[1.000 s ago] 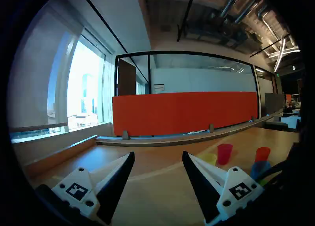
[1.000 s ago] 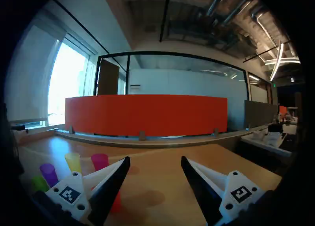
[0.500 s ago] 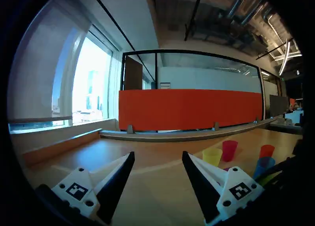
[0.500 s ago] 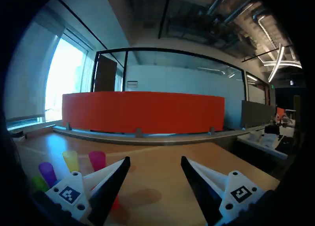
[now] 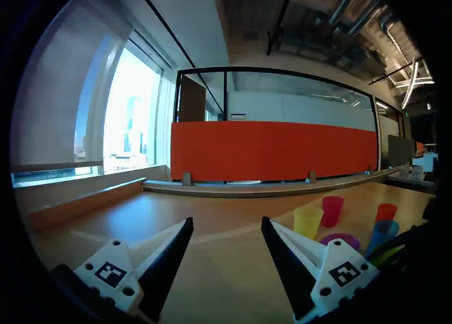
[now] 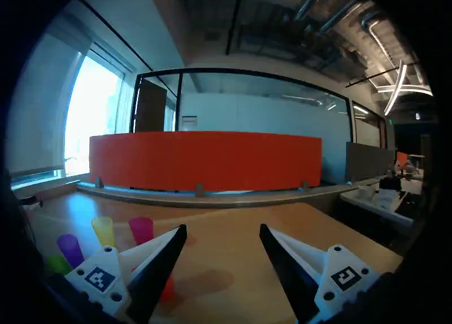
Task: Pour water
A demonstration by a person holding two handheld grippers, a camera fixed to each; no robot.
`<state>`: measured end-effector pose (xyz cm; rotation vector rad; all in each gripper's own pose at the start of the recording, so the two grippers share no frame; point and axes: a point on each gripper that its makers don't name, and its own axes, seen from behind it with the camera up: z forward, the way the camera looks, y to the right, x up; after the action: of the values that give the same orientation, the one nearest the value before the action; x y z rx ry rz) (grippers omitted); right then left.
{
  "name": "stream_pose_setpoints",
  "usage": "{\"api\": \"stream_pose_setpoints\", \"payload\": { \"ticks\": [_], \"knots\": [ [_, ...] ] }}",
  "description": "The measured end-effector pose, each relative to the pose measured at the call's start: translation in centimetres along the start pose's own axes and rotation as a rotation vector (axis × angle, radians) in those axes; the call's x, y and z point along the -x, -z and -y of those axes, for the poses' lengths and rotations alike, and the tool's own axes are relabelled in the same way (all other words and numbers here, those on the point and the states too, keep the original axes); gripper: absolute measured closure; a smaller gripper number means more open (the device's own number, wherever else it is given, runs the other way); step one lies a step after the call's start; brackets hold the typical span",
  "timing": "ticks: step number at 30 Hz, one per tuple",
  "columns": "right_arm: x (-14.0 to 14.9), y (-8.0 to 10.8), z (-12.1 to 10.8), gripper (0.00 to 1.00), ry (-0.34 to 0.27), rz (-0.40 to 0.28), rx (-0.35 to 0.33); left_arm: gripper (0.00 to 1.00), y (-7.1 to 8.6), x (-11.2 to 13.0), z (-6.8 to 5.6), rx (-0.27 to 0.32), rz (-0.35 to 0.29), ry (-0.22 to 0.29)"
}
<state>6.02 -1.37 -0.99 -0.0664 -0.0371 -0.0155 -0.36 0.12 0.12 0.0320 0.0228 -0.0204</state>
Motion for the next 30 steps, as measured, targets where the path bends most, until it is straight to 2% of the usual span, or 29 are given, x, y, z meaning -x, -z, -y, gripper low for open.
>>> {"api": "stream_pose_setpoints", "payload": {
  "ticks": [6,20,30],
  "knots": [
    [0.1,-0.1,-0.1,0.00,-0.007,0.001,0.000,0.11,-0.1,0.8,0.0,0.002,0.011,0.001],
    [-0.3,-0.2,-0.2,0.00,-0.012,-0.006,0.000,0.11,-0.2,1.1,-0.1,0.009,0.010,-0.013],
    [-0.9,-0.2,-0.5,0.00,0.011,-0.027,0.004,0.11,-0.1,1.2,-0.2,0.013,0.013,-0.016]
  ]
}}
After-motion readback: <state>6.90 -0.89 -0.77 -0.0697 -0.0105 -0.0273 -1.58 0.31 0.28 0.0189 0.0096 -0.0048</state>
